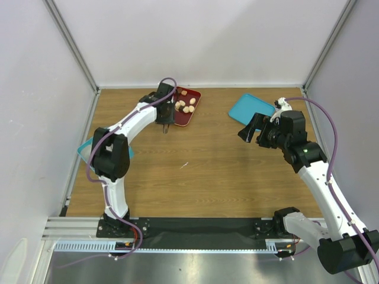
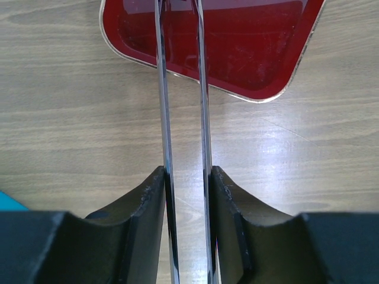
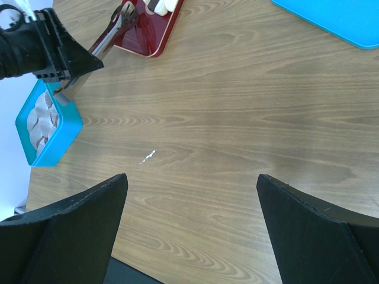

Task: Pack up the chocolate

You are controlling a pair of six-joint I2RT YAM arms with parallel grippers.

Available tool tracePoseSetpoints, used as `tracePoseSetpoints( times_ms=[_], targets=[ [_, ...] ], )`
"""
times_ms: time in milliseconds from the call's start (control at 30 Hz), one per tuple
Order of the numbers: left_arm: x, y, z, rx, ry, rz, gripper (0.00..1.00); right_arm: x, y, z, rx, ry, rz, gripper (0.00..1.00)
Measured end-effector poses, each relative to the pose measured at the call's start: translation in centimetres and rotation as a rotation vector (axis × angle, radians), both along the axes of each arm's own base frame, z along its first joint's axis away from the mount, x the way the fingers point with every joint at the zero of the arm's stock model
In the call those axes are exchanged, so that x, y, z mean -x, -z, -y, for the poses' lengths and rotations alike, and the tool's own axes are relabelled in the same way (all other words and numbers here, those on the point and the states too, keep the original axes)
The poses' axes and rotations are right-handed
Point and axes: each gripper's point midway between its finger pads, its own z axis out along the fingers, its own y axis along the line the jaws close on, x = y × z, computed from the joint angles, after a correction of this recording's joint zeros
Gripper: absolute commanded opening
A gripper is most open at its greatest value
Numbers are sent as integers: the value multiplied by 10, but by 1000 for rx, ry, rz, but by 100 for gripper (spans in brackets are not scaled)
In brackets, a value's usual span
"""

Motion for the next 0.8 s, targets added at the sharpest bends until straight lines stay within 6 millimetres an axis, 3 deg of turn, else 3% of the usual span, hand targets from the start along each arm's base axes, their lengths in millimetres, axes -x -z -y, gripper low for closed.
tracePoseSetpoints(
  times_ms=[133,467,600,800],
  targets=[
    [6,-16,-2,5,1,14,38,0,0,0,0,0,-1,99],
    [25,-85,-11,52,8,137,38,3,-6,0,-6,-1,19,99],
    [28,-89,-12,53,15,145,44,5,-8,0,-8,-4,25,99],
    [30,-73,-10,48,33,105,47,5,-8,0,-8,-4,27,99]
  ],
)
